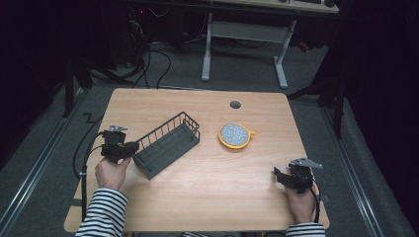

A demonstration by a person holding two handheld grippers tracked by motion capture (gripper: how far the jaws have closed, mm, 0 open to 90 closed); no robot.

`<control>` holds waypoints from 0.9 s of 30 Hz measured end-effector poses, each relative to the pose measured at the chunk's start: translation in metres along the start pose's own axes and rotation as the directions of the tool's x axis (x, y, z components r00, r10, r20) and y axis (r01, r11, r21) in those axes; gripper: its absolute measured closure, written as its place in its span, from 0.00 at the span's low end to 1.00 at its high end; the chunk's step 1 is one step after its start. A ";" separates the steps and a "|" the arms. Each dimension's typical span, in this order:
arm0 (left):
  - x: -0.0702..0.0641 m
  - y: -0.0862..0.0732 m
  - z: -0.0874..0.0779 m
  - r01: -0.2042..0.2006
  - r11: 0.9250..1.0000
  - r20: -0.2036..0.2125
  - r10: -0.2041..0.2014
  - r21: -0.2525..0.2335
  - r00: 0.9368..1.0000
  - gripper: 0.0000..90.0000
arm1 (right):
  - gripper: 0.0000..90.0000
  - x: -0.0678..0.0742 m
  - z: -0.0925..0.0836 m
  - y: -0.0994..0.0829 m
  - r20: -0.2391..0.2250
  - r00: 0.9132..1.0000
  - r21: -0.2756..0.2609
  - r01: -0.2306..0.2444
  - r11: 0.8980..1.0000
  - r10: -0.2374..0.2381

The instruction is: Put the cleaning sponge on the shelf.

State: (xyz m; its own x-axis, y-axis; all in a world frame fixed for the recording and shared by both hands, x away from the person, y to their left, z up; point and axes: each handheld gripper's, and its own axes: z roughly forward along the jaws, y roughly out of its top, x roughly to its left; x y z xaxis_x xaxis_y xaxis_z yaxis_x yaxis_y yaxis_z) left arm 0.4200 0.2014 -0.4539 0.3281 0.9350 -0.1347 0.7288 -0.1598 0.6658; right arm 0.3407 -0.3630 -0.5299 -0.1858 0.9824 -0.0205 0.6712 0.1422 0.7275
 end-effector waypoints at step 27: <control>-0.046 -0.011 0.001 -0.101 0.995 0.094 0.101 -0.009 0.990 0.83 | 0.39 0.000 0.000 0.000 -0.003 1.000 0.001 0.002 1.000 -0.002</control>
State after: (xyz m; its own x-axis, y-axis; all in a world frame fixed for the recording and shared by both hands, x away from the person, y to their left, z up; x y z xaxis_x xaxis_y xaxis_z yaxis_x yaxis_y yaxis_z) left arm 0.3976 0.1598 -0.4552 0.4551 0.8801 -0.1350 0.6864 -0.2502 0.6828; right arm 0.3407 -0.3630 -0.5298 -0.1890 0.9818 -0.0201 0.6714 0.1441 0.7270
